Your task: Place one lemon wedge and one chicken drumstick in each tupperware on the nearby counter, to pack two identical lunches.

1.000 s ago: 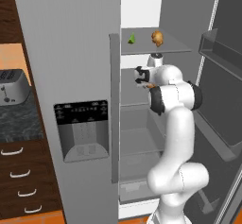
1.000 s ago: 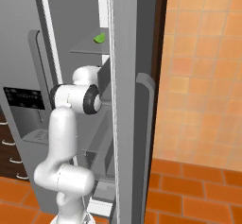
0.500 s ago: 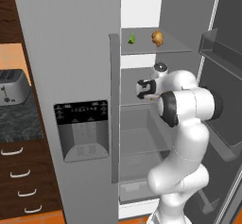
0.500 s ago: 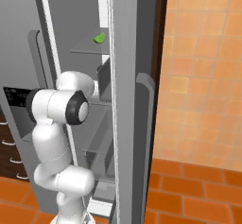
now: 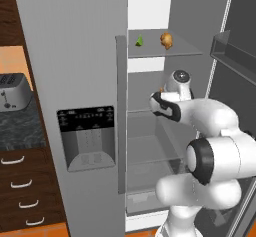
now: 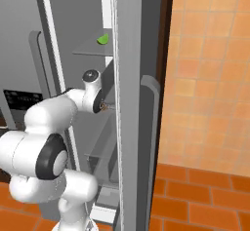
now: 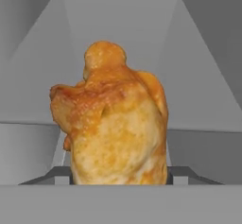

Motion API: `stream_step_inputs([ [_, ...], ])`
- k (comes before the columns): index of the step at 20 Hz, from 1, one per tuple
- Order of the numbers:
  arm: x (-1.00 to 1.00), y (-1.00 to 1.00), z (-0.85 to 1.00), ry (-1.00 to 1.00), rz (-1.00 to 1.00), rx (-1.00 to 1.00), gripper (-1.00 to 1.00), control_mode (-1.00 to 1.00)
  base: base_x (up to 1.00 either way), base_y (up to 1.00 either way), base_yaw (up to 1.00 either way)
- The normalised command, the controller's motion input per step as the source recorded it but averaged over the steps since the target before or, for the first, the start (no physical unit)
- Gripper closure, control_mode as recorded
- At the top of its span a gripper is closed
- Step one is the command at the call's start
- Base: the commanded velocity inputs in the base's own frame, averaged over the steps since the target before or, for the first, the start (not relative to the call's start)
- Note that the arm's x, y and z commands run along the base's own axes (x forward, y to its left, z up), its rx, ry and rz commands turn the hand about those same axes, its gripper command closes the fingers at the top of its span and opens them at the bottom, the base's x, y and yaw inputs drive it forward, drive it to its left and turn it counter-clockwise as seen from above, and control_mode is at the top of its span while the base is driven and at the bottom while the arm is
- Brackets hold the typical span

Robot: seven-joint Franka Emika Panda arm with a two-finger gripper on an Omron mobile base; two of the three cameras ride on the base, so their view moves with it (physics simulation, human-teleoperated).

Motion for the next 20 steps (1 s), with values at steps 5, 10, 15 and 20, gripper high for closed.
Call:
stream_step_inputs([
  [5,-1.0,0.15,0.63,0.11,0.01,0.0,1.0,-1.0,0.0,0.0,0.0],
  [10,-1.0,0.16,0.21,0.04,0.02,-0.03,1.0,-1.0,0.0,0.0,0.0],
  [15,-0.4,0.13,-0.02,0.0,0.03,-0.05,1.0,1.0,-0.6,0.5,0.12],
  [20,0.0,0.0,0.0,0.0,0.0,0.0,1.0,1.0,-0.73,1.0,0.26],
])
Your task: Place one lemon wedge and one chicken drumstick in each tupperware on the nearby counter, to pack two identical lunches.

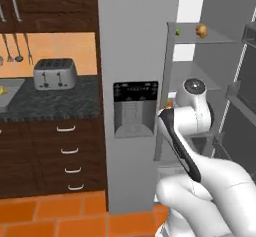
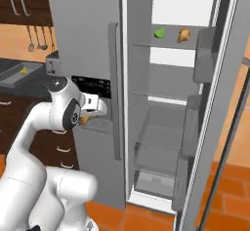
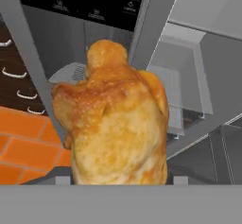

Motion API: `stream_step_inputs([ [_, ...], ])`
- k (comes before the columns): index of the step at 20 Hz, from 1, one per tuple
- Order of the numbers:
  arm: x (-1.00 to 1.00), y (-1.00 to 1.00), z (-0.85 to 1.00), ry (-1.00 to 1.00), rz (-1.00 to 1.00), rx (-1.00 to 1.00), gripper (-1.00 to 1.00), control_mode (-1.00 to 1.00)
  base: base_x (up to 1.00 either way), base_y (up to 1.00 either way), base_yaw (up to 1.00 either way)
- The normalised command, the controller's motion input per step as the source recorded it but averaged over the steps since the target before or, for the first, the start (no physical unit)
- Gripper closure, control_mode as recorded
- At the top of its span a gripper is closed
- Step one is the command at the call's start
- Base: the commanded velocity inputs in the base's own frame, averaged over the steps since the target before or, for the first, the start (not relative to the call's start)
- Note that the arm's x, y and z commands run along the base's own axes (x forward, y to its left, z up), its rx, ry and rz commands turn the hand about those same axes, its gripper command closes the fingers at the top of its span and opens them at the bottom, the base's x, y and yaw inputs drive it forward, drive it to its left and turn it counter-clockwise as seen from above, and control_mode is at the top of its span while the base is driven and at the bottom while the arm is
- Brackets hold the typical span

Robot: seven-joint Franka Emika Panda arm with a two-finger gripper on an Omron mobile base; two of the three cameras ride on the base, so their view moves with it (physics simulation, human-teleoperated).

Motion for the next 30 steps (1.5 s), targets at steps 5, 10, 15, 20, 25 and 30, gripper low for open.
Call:
stream_step_inputs([
  [5,0.0,0.0,0.0,0.0,0.0,0.0,1.0,1.0,0.01,1.0,0.15],
  [10,0.0,0.0,0.0,0.0,0.0,0.0,1.0,1.0,0.57,1.0,0.06],
  [15,0.0,0.0,0.0,0.0,0.0,0.0,1.0,1.0,0.83,1.0,0.14],
  [20,0.0,0.0,0.0,0.0,0.0,0.0,1.0,1.0,0.93,1.0,0.1],
  [25,0.0,0.0,0.0,0.0,0.0,0.0,1.0,1.0,1.0,1.0,-0.05],
  [30,0.0,0.0,0.0,0.0,0.0,0.0,1.0,1.0,0.74,1.0,-0.35],
])
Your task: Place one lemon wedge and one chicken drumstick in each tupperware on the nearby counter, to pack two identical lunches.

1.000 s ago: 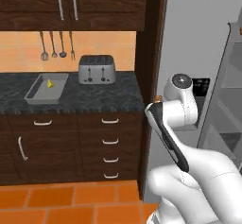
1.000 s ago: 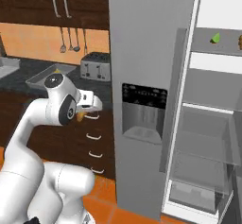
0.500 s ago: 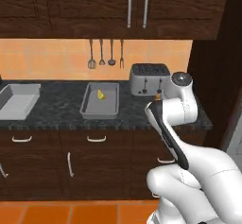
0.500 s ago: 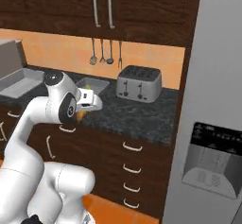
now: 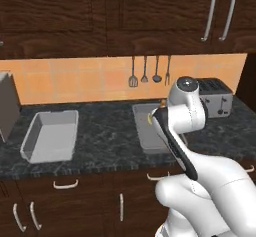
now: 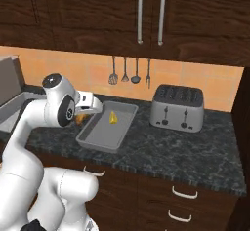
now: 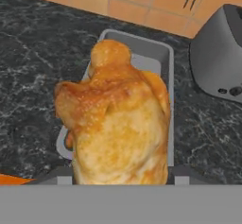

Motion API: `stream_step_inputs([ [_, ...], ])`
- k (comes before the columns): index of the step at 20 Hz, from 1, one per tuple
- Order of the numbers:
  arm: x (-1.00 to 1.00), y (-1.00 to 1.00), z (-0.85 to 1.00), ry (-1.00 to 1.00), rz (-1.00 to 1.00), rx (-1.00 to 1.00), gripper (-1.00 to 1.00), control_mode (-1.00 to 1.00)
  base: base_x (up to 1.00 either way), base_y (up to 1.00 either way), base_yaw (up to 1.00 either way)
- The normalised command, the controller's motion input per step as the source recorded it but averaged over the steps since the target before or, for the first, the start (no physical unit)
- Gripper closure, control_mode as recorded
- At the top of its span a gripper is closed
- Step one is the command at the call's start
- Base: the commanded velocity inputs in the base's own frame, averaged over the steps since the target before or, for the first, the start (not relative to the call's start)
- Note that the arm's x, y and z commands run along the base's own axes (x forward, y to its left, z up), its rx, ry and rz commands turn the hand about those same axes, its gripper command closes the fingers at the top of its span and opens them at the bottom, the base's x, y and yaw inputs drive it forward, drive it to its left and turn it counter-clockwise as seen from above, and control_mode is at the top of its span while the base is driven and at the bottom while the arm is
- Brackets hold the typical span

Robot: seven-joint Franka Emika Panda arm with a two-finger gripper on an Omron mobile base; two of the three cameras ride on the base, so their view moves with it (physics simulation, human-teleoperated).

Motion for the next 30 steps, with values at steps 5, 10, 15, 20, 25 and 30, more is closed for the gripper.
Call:
stream_step_inputs([
  [5,0.0,0.0,0.0,0.0,0.0,0.0,1.0,1.0,0.43,0.74,-0.47],
  [10,0.02,-0.45,-0.31,0.05,-0.22,-0.04,1.0,-1.0,0.02,0.0,-0.09],
  [15,0.17,-0.71,-0.57,0.28,0.01,0.0,1.0,-1.0,0.0,0.0,0.0],
  [20,0.54,-0.01,-0.59,0.23,0.4,0.0,1.0,-1.0,0.0,0.0,0.0],
  [25,0.45,0.0,-0.23,0.07,0.43,-0.01,1.0,-1.0,0.0,0.0,0.0],
  [30,0.44,0.0,-0.45,0.0,0.2,-0.05,1.0,-1.0,0.0,0.0,0.0],
])
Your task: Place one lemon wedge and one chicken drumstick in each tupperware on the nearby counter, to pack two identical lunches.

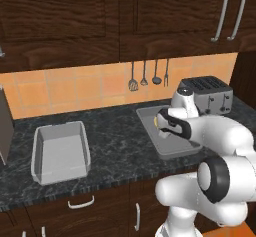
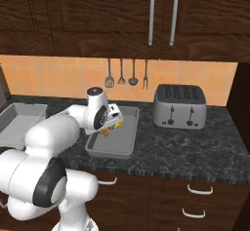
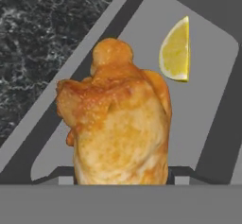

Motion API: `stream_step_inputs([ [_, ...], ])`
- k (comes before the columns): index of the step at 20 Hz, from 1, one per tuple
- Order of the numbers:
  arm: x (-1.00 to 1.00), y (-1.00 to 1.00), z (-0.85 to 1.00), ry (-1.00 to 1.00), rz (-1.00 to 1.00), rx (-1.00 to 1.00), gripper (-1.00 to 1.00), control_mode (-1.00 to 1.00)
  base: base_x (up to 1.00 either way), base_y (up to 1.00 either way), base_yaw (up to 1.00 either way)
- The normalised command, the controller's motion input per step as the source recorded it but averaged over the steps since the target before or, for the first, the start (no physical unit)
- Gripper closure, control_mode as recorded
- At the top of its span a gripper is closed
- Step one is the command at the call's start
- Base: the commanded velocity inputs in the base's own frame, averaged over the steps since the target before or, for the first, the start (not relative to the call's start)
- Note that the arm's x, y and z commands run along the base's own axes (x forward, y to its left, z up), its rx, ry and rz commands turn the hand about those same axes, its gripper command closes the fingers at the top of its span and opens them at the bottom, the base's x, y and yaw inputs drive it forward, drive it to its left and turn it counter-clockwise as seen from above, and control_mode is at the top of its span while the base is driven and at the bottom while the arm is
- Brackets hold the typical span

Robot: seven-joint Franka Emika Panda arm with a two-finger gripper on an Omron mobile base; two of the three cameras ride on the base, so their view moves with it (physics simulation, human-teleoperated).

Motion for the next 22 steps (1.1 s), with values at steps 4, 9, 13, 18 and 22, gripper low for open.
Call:
stream_step_inputs([
  [4,0.35,-0.01,-0.59,0.0,0.09,-0.05,1.0,-1.0,0.0,0.0,0.0],
  [9,0.34,-0.17,-0.37,0.0,0.07,0.0,1.0,-1.0,0.0,0.0,0.0],
  [13,0.39,-0.17,-0.34,0.0,0.07,0.0,-1.0,-1.0,0.0,0.0,0.0],
  [18,0.16,0.0,0.13,0.0,0.0,0.0,-1.0,-1.0,0.0,0.0,0.0],
  [22,-0.1,0.0,0.5,0.0,0.0,0.0,-1.0,-1.0,0.0,0.0,0.0],
])
